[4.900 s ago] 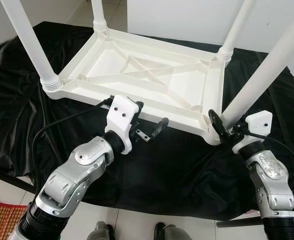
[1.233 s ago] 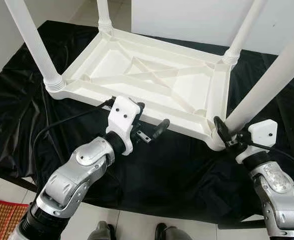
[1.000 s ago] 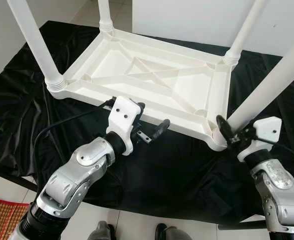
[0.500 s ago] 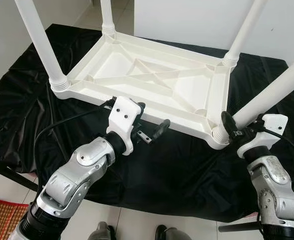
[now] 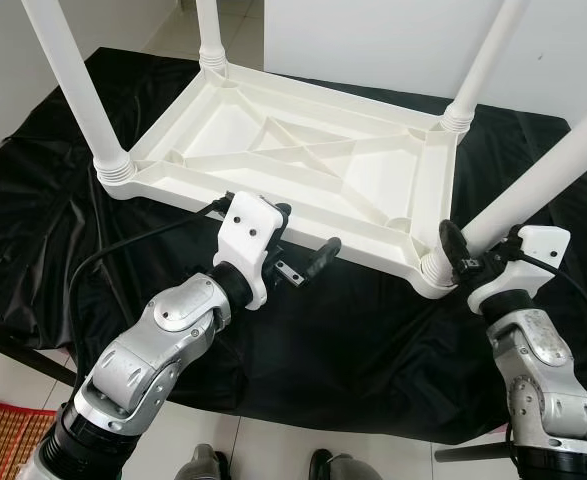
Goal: Building children table
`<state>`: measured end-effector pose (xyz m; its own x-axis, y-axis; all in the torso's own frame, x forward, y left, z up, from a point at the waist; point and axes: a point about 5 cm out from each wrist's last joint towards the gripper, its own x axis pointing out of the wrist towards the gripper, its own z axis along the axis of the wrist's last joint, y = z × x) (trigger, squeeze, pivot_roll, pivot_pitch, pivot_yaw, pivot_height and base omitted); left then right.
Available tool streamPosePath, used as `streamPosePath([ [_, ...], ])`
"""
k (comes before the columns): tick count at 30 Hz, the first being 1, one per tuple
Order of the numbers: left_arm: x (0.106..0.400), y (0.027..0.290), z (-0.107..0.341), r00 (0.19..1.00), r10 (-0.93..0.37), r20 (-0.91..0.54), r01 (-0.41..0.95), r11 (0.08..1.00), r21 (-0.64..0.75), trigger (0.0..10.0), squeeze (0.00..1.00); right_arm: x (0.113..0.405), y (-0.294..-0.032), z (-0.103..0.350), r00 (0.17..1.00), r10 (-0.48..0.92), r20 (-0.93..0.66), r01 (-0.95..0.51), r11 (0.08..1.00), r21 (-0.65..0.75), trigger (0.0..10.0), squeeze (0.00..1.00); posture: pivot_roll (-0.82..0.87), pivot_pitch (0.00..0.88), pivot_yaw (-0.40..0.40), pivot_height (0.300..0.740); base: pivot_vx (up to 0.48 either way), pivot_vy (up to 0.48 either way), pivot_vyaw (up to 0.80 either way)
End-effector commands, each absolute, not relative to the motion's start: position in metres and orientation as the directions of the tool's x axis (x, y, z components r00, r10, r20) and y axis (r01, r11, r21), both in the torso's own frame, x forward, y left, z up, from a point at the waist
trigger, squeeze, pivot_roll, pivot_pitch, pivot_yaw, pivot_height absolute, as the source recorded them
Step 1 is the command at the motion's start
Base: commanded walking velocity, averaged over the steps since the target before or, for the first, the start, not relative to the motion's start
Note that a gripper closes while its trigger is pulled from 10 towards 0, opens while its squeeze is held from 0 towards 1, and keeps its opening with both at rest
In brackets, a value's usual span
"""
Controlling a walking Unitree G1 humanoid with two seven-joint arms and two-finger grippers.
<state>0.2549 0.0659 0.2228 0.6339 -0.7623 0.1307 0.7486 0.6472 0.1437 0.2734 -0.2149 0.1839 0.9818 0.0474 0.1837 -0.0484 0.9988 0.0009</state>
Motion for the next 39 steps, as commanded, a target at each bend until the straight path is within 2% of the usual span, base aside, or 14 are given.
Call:
streamPosePath([
  [1, 0.25, 0.061, 0.221, 0.555, -0.825, 0.11, 0.808, 0.565, 0.167, 10.0, 0.0, 0.271, -0.218, 0.15, 1.0, 0.007, 0.015, -0.007, 1.0, 0.007, 10.0, 0.0, 0.02, 0.201, 0.007, 0.74, 0.0, 0.0, 0.0],
  [7, 0.25, 0.061, 0.22, 0.556, -0.824, 0.109, 0.807, 0.567, 0.166, 10.0, 0.0, 0.273, -0.207, 0.151, 1.0, 0.0, 0.031, 0.0, 1.0, 0.005, 10.0, 0.0, 0.02, 0.206, 0.006, 0.74, 0.0, 0.0, 0.0],
  [14, 0.25, 0.062, 0.221, 0.557, -0.823, 0.109, 0.806, 0.568, 0.167, 10.0, 0.0, 0.271, -0.207, 0.15, 0.999, -0.036, 0.037, 0.036, 0.999, 0.003, 10.0, 0.0, 0.02, 0.207, 0.006, 0.74, 0.0, 0.0, 0.0],
  [18, 0.25, 0.061, 0.221, 0.556, -0.824, 0.11, 0.807, 0.566, 0.168, 10.0, 0.0, 0.266, -0.199, 0.148, 0.981, -0.185, 0.054, 0.184, 0.983, 0.023, 10.0, 0.0, 0.02, 0.206, 0.007, 0.74, 0.0, 0.0, 0.0],
  [28, 0.25, 0.061, 0.221, 0.554, -0.825, 0.112, 0.807, 0.565, 0.17, 10.0, 0.0, 0.261, -0.189, 0.145, 0.914, -0.398, 0.079, 0.395, 0.917, 0.058, 10.0, 0.0, 0.03, 0.194, 0.005, 0.74, 0.0, 0.0, 0.0],
  [39, 0.249, 0.06, 0.221, 0.546, -0.83, 0.112, 0.812, 0.558, 0.173, 10.0, 0.0, 0.274, -0.179, 0.142, 0.868, -0.496, 0.025, 0.49, 0.864, 0.117, 10.0, 0.0, 0.03, 0.182, 0.002, 0.74, 0.0, 0.0, 0.0],
])
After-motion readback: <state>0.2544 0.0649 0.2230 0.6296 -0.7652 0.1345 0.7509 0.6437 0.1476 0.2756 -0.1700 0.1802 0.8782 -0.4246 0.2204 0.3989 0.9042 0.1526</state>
